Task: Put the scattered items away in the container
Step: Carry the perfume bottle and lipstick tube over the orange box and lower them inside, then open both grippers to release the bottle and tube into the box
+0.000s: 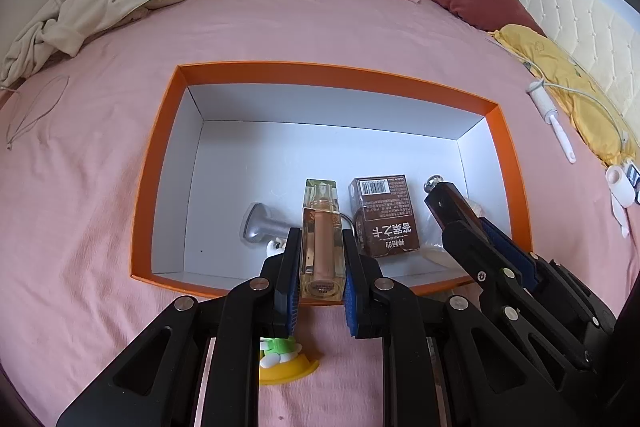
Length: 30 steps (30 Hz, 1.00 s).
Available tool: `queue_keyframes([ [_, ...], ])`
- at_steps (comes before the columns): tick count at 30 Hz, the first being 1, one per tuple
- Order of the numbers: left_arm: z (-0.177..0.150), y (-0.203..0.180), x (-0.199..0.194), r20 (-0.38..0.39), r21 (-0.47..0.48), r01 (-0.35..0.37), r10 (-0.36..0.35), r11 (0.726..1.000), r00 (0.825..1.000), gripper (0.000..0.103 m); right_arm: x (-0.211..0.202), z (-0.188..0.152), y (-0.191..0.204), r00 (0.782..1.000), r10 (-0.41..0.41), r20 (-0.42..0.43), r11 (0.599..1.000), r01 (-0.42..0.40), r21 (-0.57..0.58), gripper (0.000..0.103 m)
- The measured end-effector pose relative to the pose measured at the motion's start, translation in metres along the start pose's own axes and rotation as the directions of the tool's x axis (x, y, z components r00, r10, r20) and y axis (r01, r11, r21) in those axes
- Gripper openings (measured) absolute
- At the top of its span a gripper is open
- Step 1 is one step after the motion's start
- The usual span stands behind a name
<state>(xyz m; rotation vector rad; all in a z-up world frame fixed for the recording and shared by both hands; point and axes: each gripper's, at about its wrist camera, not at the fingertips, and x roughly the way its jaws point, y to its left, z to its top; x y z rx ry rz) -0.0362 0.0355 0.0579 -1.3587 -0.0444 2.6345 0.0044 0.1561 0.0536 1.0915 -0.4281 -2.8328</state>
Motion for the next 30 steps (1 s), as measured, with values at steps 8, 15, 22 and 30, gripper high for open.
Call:
queue_keyframes([
  [8, -0.001, 0.003, -0.002, 0.001, -0.005, 0.006, -0.006, 1.000, 1.000, 0.019, 0.001, -0.002, -0.002, 1.000, -0.002, -0.004, 1.000, 0.002, -0.001, 0.018],
  [15, -0.004, 0.006, -0.001, -0.001, -0.001, 0.006, -0.006, 1.000, 1.000, 0.019, 0.001, -0.001, -0.002, 1.000, 0.002, -0.007, 1.000, -0.002, 0.001, 0.018],
  [22, -0.004, 0.009, -0.003, 0.008, 0.001, 0.003, -0.003, 1.000, 1.000, 0.019, 0.001, -0.001, -0.003, 1.000, 0.005, -0.008, 1.000, -0.005, 0.007, 0.018],
  [30, -0.004, 0.011, -0.010, 0.059, -0.012, 0.010, -0.010, 1.000, 0.998, 0.026, -0.001, -0.002, -0.003, 1.000, 0.007, -0.006, 1.000, -0.007, 0.019, 0.018],
])
